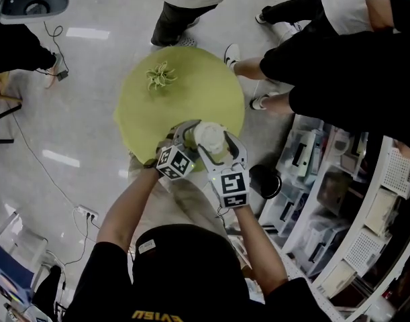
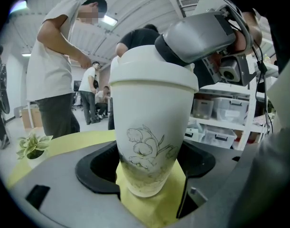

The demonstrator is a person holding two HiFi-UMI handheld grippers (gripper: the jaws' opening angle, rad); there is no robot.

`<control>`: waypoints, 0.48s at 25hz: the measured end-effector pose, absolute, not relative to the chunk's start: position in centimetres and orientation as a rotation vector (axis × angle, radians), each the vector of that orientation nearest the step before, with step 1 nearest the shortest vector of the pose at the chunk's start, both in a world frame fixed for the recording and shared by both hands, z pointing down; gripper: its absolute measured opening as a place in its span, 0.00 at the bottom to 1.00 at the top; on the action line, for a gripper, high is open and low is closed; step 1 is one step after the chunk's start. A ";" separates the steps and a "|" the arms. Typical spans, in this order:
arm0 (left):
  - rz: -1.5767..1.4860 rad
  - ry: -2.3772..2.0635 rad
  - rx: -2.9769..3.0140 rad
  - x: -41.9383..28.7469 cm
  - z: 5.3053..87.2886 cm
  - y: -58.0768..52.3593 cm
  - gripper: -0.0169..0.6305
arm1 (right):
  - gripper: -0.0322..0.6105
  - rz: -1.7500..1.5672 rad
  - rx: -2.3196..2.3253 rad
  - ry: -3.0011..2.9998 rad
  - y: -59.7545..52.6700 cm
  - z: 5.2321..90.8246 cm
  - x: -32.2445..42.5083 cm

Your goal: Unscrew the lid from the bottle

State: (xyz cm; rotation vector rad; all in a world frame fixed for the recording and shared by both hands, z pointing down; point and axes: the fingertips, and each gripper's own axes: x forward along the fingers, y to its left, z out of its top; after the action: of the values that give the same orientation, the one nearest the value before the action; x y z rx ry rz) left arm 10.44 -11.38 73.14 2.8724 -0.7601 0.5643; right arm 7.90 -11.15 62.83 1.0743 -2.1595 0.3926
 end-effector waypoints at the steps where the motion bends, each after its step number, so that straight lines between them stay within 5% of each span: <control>1: 0.564 -0.759 2.872 10.5 73.2 -11.4 0.63 | 0.56 0.383 1.057 -2.167 -11.1 62.9 7.9; 12: 0.573 -0.749 2.864 10.6 73.4 -11.3 0.63 | 0.56 0.203 0.698 -2.299 -10.7 63.1 7.8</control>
State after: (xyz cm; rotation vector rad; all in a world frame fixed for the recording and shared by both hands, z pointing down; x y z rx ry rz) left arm 10.58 -11.35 73.41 2.8639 -0.7486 0.5726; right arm 7.81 -10.67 63.07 0.6977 -2.2994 0.2026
